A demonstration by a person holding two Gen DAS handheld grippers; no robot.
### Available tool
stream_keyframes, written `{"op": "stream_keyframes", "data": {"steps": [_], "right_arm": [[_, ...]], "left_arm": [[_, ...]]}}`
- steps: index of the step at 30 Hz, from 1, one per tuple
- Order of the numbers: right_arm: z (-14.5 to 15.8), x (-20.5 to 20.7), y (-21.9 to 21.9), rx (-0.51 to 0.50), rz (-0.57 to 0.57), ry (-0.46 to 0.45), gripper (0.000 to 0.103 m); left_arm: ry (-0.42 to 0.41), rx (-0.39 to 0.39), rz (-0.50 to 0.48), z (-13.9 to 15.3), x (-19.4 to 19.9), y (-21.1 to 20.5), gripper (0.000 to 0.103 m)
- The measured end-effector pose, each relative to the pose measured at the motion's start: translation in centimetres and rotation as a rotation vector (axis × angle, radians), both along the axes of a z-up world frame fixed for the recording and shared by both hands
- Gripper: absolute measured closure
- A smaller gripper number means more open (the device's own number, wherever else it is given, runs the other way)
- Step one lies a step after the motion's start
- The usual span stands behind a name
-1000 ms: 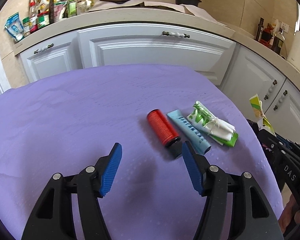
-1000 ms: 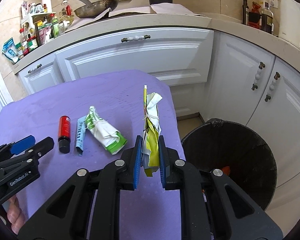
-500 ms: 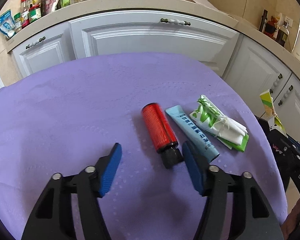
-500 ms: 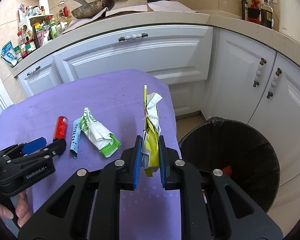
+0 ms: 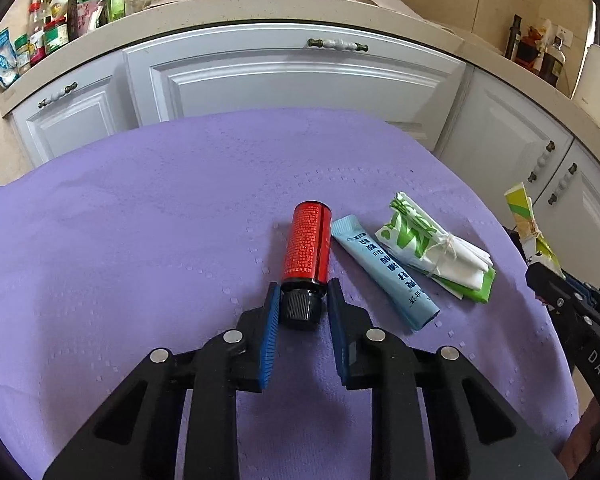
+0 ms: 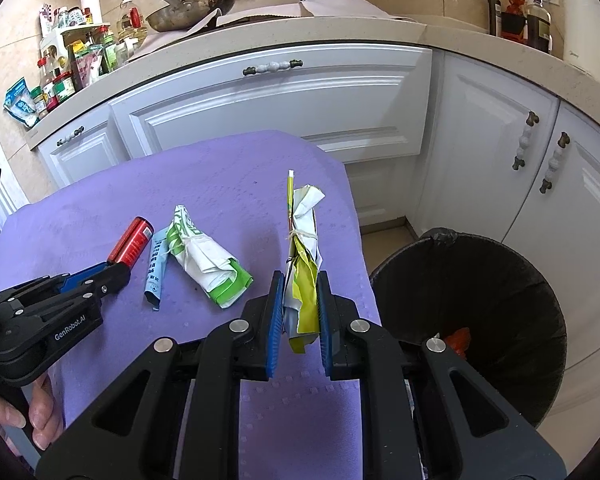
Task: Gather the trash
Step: 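Lift the yellow-green wrapper with the right gripper while the left grasps the red lighter, then carry the lighter and wrapper over the black bin and open both grippers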
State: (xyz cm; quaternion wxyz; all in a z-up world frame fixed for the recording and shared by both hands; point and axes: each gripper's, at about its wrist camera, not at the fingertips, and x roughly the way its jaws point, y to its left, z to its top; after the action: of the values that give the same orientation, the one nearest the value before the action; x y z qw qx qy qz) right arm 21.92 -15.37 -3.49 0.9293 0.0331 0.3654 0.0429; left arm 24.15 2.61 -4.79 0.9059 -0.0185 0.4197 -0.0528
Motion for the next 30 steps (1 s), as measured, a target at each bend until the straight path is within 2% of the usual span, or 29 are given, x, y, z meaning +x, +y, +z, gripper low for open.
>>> {"op": "stream_keyframes", "data": {"steps": [15, 30], "right_arm": [[0.5, -2.2, 1.0, -0.004, -0.005, -0.009, 0.087], [2.4, -5.8, 0.8, -0.017, -0.042, -0.042, 0.087]], "left_arm": [[-0.052, 0.039, 0.021, 1.0, -3.0, 1.0, 0.079], [-0.099, 0.034, 0.021, 2.7, -6.9, 1.7, 0.079]]}}
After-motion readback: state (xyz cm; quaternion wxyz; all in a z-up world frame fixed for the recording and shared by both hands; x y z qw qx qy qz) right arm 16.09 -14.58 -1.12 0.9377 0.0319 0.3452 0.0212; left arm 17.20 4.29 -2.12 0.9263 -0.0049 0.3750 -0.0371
